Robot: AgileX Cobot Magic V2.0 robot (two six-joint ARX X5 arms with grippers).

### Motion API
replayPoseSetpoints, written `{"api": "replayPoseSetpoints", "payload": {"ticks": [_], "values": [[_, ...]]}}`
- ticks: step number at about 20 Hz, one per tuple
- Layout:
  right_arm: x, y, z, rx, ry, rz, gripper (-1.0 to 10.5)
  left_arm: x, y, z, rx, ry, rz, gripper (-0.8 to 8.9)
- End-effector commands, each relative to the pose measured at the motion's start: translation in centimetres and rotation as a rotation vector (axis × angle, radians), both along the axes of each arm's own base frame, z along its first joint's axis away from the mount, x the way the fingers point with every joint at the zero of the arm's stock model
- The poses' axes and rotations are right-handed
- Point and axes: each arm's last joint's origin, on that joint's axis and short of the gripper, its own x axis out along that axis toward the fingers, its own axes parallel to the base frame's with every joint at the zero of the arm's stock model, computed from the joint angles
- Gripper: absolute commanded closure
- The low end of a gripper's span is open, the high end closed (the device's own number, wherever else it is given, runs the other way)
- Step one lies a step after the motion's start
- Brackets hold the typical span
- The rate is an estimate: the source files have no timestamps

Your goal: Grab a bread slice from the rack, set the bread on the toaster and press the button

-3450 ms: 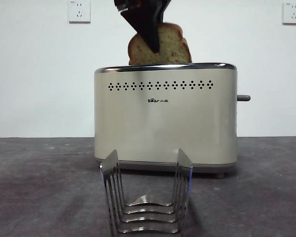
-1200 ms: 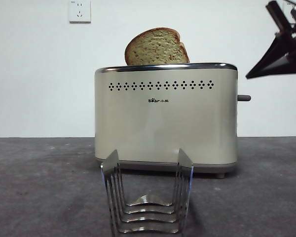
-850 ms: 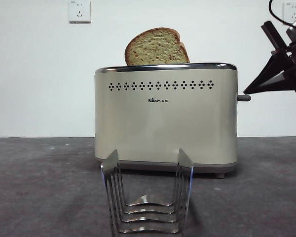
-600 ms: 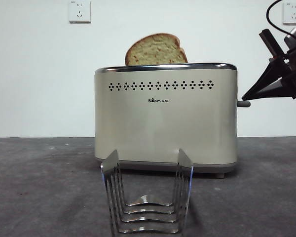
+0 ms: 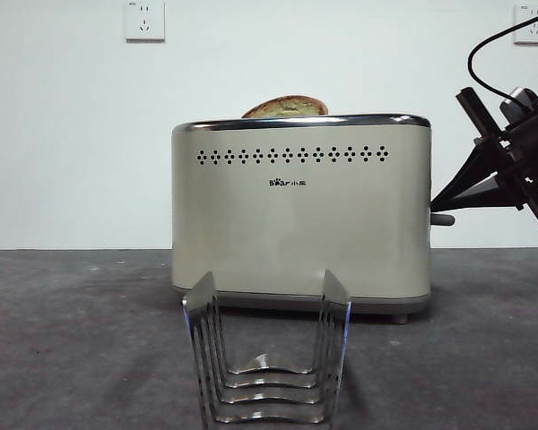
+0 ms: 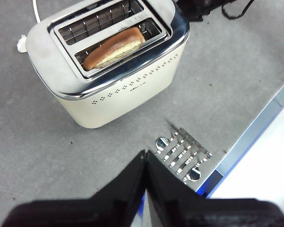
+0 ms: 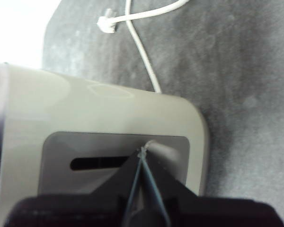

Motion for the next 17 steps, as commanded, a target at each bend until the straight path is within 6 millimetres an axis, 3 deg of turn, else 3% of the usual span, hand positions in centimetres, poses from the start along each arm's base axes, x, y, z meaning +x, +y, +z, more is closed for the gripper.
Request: {"api": "replayPoseSetpoints", "payload": {"ticks": [1, 17], "values": [[-0.1, 0.1, -1.6, -0.026, 0.066, -0.012, 9.5, -0.2, 0.3, 0.0, -0.01, -0.001, 0.008, 8.21], [-0.5, -0.1, -4.8, -0.139, 0.2, 0.0, 9.5, -0.6, 0.7, 0.3, -0.028, -0.008, 0.015, 8.21]]}}
